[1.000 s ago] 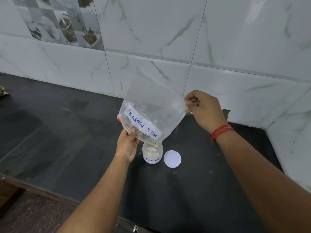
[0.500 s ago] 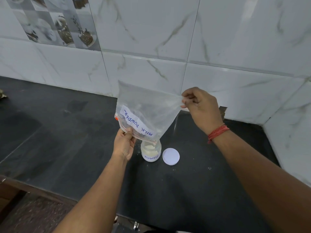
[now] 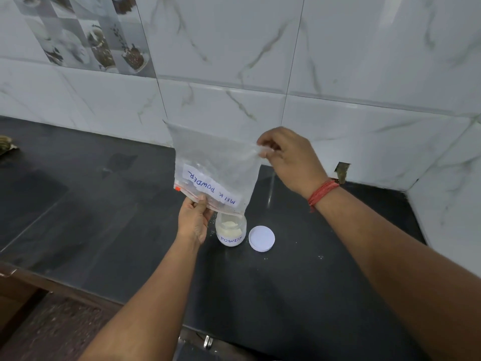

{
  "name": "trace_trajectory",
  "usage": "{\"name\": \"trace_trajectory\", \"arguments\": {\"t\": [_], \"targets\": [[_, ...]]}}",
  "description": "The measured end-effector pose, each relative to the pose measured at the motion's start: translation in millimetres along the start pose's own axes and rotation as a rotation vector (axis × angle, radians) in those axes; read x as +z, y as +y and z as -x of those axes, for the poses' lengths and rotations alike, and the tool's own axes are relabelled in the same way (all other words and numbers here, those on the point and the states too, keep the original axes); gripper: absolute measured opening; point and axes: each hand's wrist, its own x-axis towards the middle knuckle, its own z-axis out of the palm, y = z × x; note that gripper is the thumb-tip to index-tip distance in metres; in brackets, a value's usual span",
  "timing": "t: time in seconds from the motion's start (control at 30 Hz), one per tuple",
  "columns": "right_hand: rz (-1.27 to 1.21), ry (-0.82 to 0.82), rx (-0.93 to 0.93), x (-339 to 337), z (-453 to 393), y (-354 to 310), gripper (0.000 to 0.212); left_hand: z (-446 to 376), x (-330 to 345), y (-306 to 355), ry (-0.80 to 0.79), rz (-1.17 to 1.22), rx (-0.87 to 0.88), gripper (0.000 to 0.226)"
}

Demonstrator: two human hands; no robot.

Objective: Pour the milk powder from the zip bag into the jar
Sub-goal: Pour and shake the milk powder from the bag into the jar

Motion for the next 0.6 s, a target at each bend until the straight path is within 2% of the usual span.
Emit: {"name": "trace_trajectory", "arguments": {"t": [0.03,0.13,0.33,0.5,0.6], "targets": [[0.016,-0.048,-0.019,2,0,0,0.017,0,0,0,0.009,-0.003,0.005,0.018],[-0.068,0.069,0.039,-1,-1,1,0.016,-3,-1,-1,0.044,-0.025,0.02,0.017],[-0.038,-0.002,-0.005,-4,5,5,0.015,-5,-6,-1,0.097,-0.067,0.053,0.017],[-0.049,-0.096,0.066,-7,9,13,0.016,-5,-6,-1,0.096,-0.11,0.057,0.017],[-0.178,0.022,0.168,-11,9,17,0.016,-5,-4,-1,0.079,-0.146,0.056,0.014]]}}
